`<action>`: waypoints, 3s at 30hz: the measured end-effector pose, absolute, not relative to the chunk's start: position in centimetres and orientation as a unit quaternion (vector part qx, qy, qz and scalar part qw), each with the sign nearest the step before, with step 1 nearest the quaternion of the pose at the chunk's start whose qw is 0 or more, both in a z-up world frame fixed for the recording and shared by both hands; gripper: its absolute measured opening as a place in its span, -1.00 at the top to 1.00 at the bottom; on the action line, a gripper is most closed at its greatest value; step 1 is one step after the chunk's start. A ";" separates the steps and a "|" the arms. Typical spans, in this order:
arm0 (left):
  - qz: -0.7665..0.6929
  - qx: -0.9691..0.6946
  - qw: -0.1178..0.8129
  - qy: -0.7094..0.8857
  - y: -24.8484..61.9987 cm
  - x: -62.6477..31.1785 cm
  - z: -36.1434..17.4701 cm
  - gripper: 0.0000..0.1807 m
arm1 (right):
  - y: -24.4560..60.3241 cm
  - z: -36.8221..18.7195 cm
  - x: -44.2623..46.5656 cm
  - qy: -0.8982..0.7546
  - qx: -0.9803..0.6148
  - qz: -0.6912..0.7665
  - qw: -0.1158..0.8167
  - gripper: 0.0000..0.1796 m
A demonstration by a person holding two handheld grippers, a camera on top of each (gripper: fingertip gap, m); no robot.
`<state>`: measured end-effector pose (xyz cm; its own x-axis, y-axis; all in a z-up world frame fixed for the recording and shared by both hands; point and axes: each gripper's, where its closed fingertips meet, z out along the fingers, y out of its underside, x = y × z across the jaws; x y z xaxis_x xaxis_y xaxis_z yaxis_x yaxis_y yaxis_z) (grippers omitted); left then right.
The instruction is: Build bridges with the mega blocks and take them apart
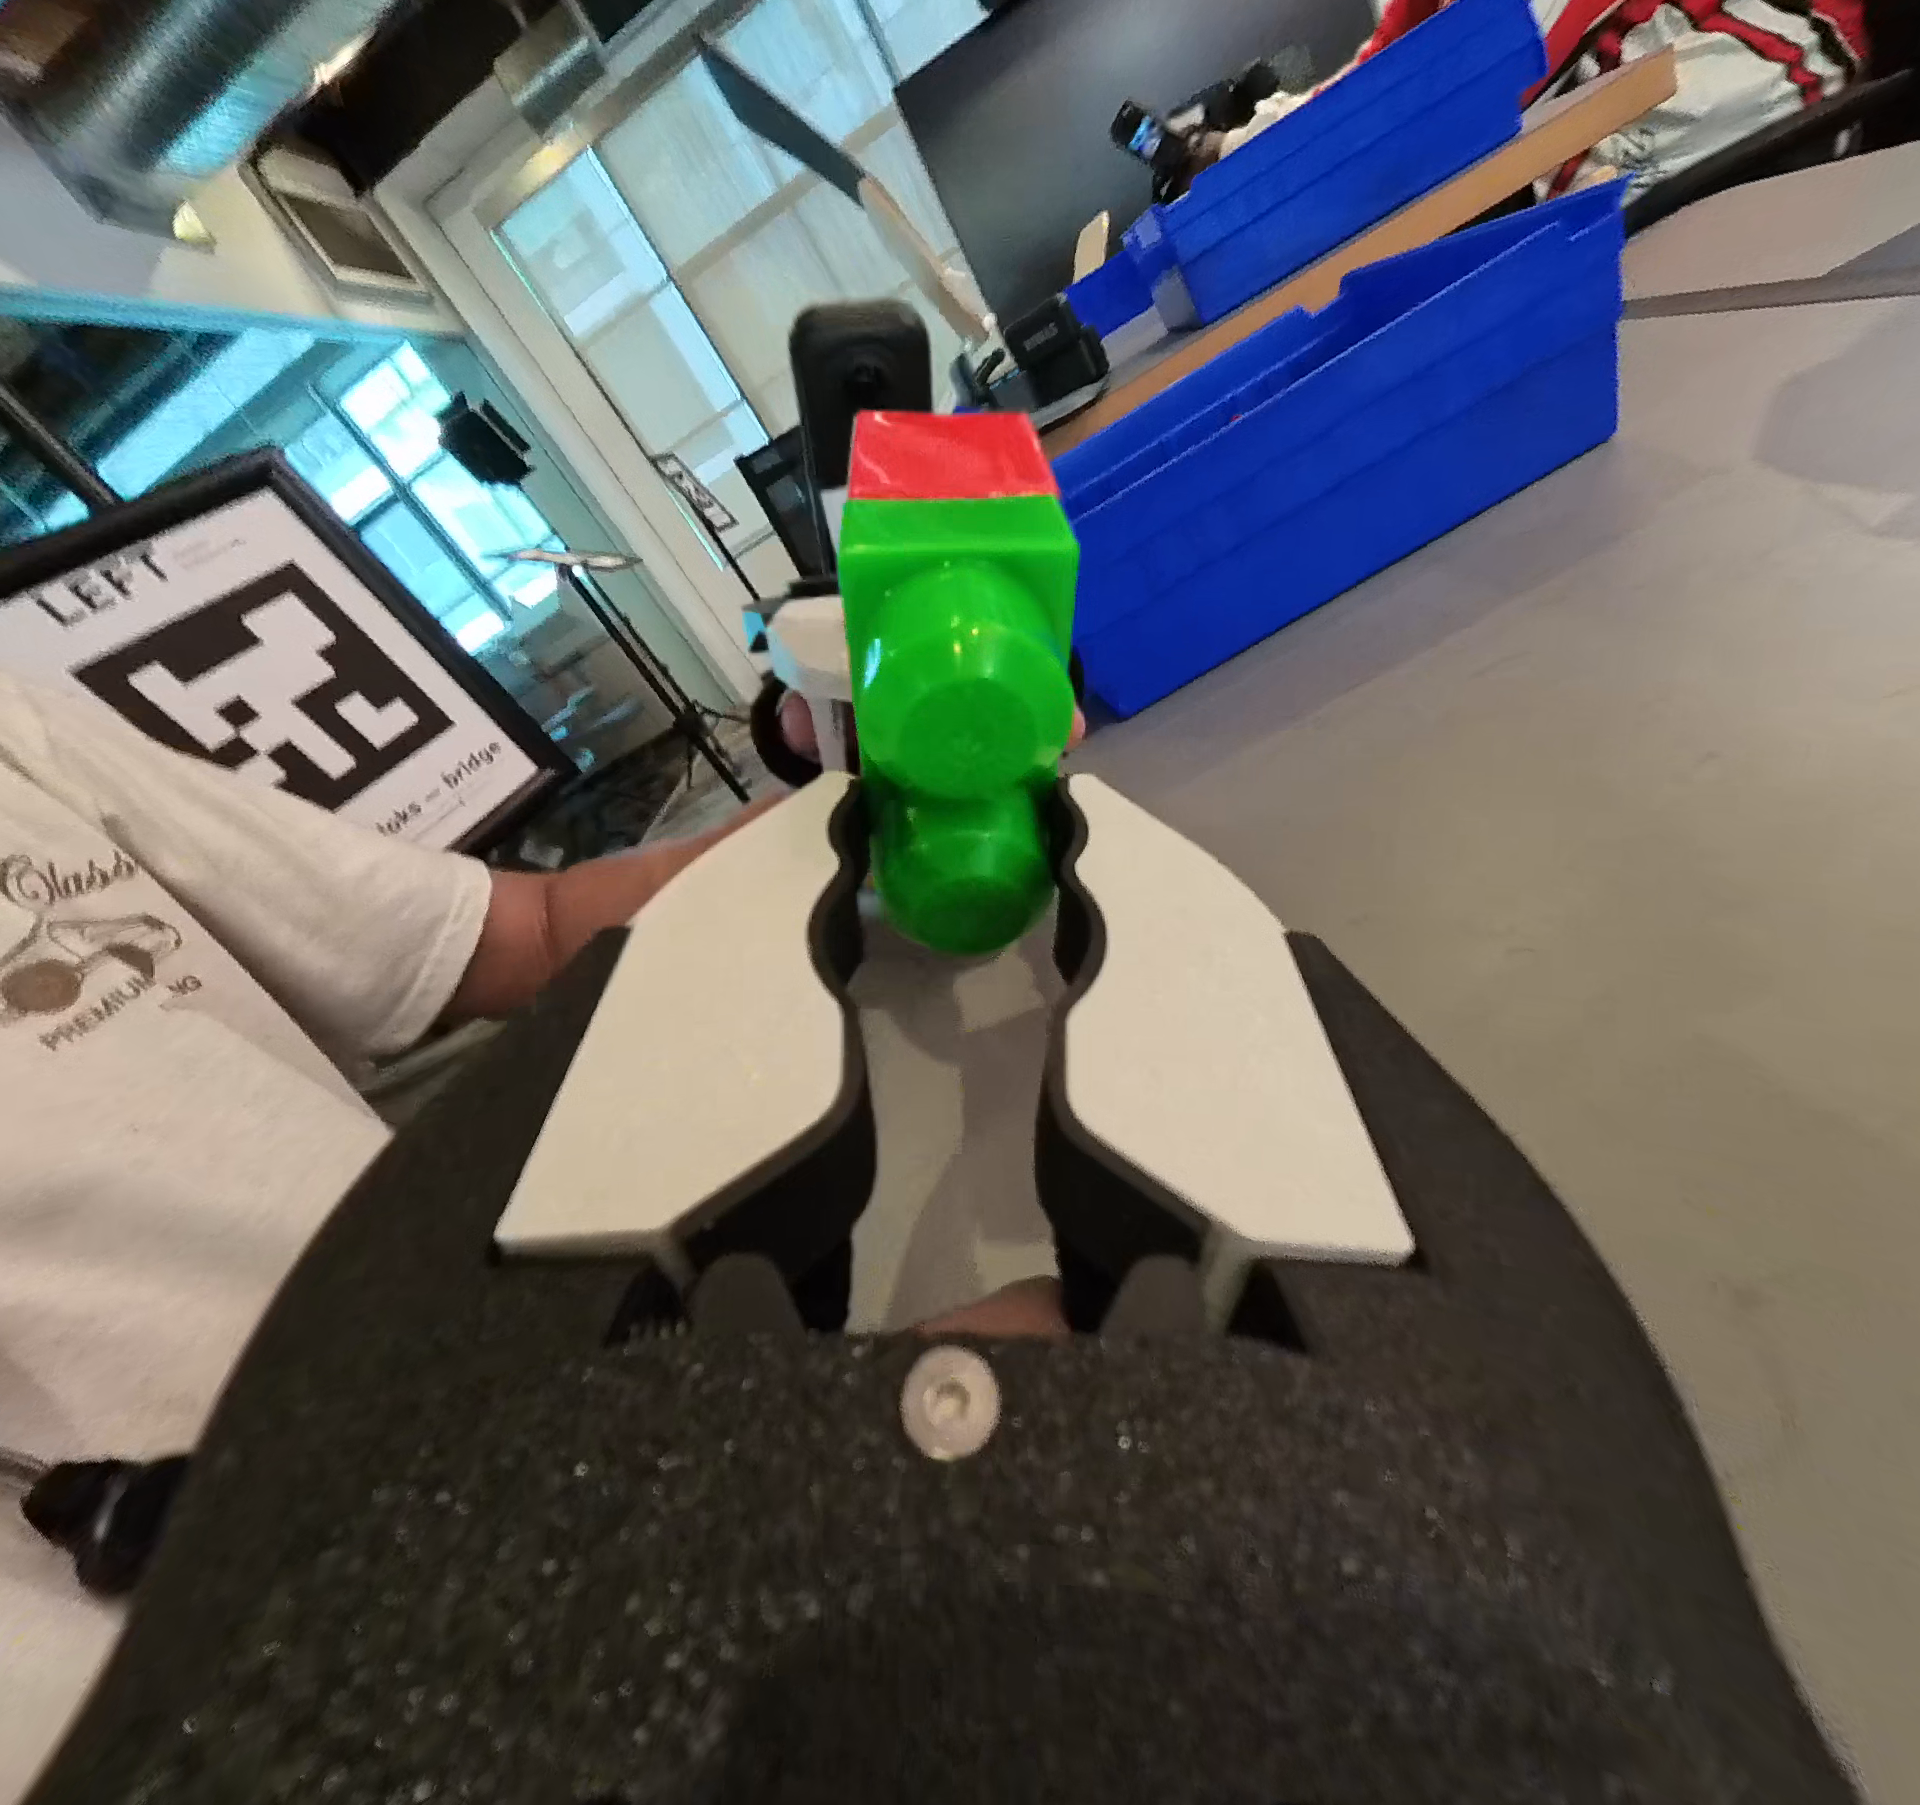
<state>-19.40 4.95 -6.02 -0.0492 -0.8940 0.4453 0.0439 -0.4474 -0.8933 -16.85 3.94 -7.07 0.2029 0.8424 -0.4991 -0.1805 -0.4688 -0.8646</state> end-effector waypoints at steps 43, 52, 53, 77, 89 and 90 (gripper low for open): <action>-0.566 -0.579 0.413 0.418 5.4 -20.3 -6.2 1.00 | 3.2 -7.7 -18.3 -0.219 -0.644 0.672 0.293 0.62; -0.570 -0.571 0.433 0.402 5.3 -21.8 -5.0 1.00 | 4.0 -6.2 -17.4 -0.199 -0.618 0.687 0.327 0.62; -0.566 -0.567 0.429 0.418 4.6 -21.6 -5.2 1.00 | 3.8 -6.3 -17.5 -0.199 -0.617 0.690 0.324 0.62; -0.539 -0.580 0.421 0.442 4.2 -20.0 -6.9 1.00 | 3.3 -7.2 -18.4 -0.212 -0.625 0.681 0.318 0.62; -0.330 -0.752 0.494 0.286 10.2 -23.5 -9.3 0.22 | 5.3 -7.0 -14.6 -0.215 -0.680 0.541 0.446 0.62; -0.281 -0.769 0.510 0.263 11.0 -24.4 -9.8 0.17 | 5.7 -6.9 -13.8 -0.200 -0.685 0.528 0.461 0.62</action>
